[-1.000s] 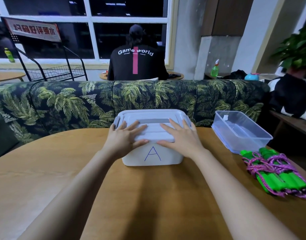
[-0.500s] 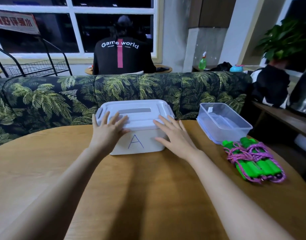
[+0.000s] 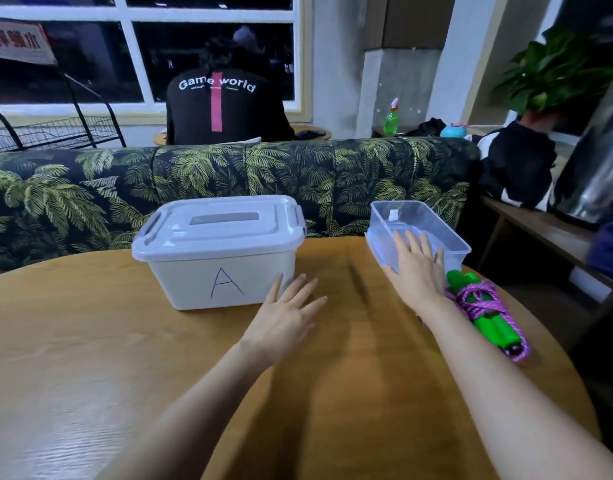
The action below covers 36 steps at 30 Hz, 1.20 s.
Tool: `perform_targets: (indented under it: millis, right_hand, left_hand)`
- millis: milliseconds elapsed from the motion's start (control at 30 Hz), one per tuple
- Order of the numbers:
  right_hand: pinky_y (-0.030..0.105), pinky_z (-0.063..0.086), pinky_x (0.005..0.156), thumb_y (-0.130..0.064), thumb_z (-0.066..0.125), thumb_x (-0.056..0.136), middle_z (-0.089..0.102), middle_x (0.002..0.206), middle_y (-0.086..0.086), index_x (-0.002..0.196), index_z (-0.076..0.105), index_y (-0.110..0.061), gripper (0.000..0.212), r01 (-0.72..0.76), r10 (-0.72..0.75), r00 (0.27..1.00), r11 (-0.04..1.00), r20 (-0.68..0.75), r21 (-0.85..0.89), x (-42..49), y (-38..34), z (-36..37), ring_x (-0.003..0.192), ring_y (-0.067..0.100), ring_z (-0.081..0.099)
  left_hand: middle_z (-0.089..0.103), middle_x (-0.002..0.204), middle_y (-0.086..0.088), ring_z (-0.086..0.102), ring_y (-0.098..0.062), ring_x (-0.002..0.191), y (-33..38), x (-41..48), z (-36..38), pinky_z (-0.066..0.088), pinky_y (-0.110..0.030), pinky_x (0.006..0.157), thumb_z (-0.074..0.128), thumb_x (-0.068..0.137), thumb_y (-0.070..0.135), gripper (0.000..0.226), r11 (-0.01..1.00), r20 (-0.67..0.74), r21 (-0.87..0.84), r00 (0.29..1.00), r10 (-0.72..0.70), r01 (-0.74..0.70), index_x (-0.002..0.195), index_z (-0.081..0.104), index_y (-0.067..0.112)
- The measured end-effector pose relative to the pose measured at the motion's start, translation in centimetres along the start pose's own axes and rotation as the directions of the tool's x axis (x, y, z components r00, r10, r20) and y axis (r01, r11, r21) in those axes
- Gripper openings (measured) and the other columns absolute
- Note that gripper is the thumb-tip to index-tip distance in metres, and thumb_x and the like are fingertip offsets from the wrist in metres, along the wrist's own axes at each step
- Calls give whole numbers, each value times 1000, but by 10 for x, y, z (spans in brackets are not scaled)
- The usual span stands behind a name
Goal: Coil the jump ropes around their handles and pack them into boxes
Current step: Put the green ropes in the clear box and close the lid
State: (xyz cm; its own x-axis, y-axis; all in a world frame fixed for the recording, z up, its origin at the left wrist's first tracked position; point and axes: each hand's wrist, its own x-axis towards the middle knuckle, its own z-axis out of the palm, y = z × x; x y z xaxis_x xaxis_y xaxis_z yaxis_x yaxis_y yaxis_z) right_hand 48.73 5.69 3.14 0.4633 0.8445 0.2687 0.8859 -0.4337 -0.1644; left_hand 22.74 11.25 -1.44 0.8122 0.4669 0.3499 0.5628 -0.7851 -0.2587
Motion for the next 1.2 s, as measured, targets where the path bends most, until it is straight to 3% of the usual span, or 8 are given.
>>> perform_targets:
  millis: [100,200,300,533,667,800,967,1200]
  right_hand:
    - [54,15,118,-50,50,98,48,146,8,148,33,-13,64,-165,174,983,978,62,-125,21,12,7,143,28,29]
    - [48,31,110,-28,58,97,67,115,3,107,65,-19,15,-223,230,972,967,52,-121,32,19,11,122,27,45]
    - [33,37,79,-2,59,89,74,96,-1,72,55,-19,25,-220,227,972,971,-68,91,30,19,6,109,28,48]
    - [28,27,62,-7,73,84,67,78,1,74,66,-6,13,161,36,872,921,-488,354,-40,4,-36,91,30,55]
    - [28,36,68,-9,72,77,65,73,0,70,66,-8,9,500,-255,739,827,-623,255,-96,-10,-51,87,19,48]
    - [20,40,77,6,79,72,66,78,2,74,66,-5,17,640,-430,699,732,-571,234,-145,-27,-41,92,15,48]
    - [21,44,89,8,78,75,64,80,-1,73,63,-8,22,703,-535,693,651,-483,286,-177,-45,-32,103,11,50]
    - [18,44,93,14,61,84,55,84,-7,77,54,-14,30,807,-768,570,454,-294,379,-188,-65,-20,115,12,50]
  left_hand:
    - [51,147,-9,43,-31,139,-4,14,10,17,-54,119,75,84,36,54,1000,62,11,998,-27,26,135,59,26]
    - [58,140,-10,51,-32,133,-7,16,17,18,-52,117,82,76,37,56,999,100,54,995,-11,5,128,65,24]
    - [57,140,-10,50,-32,134,-9,11,15,23,-56,116,81,77,39,58,997,113,71,994,2,-11,130,64,24]
    - [7,166,-5,2,-26,153,4,-9,-46,-8,-57,120,37,105,39,56,999,49,33,998,-35,34,157,19,29]
    - [27,162,-7,20,-28,151,6,-41,-83,5,-60,120,53,99,35,56,999,-70,-22,997,-42,41,152,35,28]
    - [40,155,-8,31,-30,146,-7,-103,-101,15,-63,118,62,94,32,53,994,-105,-53,989,-104,99,143,44,26]
    - [42,154,-4,36,-28,144,-40,-194,-92,15,-63,118,33,101,48,50,967,-36,-50,967,-252,250,146,44,28]
    - [42,154,-4,41,-21,136,-62,-248,-69,13,-46,119,6,93,73,81,756,-11,-464,851,-525,461,158,13,25]
